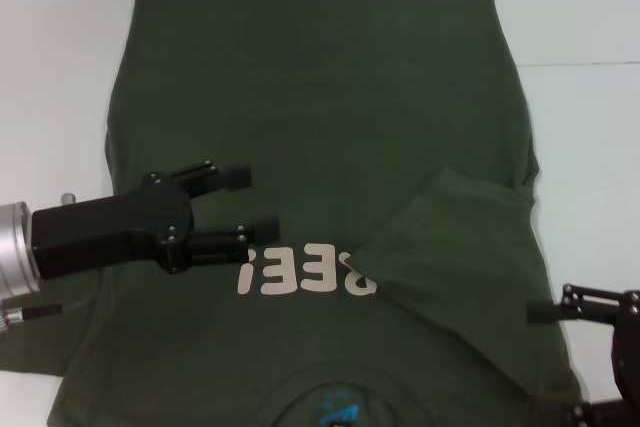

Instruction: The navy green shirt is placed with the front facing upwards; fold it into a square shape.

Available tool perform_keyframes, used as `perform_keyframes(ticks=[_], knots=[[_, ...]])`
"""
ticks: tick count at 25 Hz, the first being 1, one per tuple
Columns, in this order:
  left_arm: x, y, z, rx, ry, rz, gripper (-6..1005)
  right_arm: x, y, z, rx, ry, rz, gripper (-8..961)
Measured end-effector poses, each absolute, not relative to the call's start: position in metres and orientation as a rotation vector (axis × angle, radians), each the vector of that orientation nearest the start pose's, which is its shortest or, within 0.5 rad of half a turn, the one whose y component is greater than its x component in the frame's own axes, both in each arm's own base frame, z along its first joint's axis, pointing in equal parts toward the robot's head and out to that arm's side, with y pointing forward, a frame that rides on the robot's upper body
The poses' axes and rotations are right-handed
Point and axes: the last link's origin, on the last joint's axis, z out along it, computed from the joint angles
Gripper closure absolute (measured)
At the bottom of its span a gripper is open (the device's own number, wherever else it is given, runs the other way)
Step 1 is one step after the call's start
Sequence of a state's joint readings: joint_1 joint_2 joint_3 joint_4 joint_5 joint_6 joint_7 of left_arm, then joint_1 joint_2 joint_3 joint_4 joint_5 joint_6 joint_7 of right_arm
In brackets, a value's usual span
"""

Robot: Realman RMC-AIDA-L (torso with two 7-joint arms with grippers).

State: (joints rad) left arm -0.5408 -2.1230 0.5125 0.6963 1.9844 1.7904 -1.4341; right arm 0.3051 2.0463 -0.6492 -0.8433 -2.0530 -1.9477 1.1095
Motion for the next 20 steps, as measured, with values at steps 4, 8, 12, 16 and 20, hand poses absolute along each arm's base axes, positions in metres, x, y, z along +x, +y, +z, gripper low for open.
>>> perform_keyframes(ticks=[4, 8, 12, 16, 20], knots=[[-0.246, 0.318, 0.018, -2.693, -0.754, -0.969, 145, 0.300, 0.235, 0.044, -2.899, 0.217, 0.698, 80], [-0.260, 0.321, 0.037, -2.631, -0.905, -0.802, 145, 0.296, 0.235, 0.036, -2.925, 0.182, 0.694, 33], [-0.275, 0.320, 0.065, -2.498, -1.096, -0.579, 146, 0.291, 0.239, 0.029, -2.945, 0.153, 0.688, 38], [-0.283, 0.312, 0.096, -2.339, -1.267, -0.388, 147, 0.286, 0.248, 0.024, -2.946, 0.137, 0.684, 38], [-0.285, 0.305, 0.117, -2.182, -1.420, -0.272, 148, 0.282, 0.253, 0.023, -2.947, 0.116, 0.684, 38]])
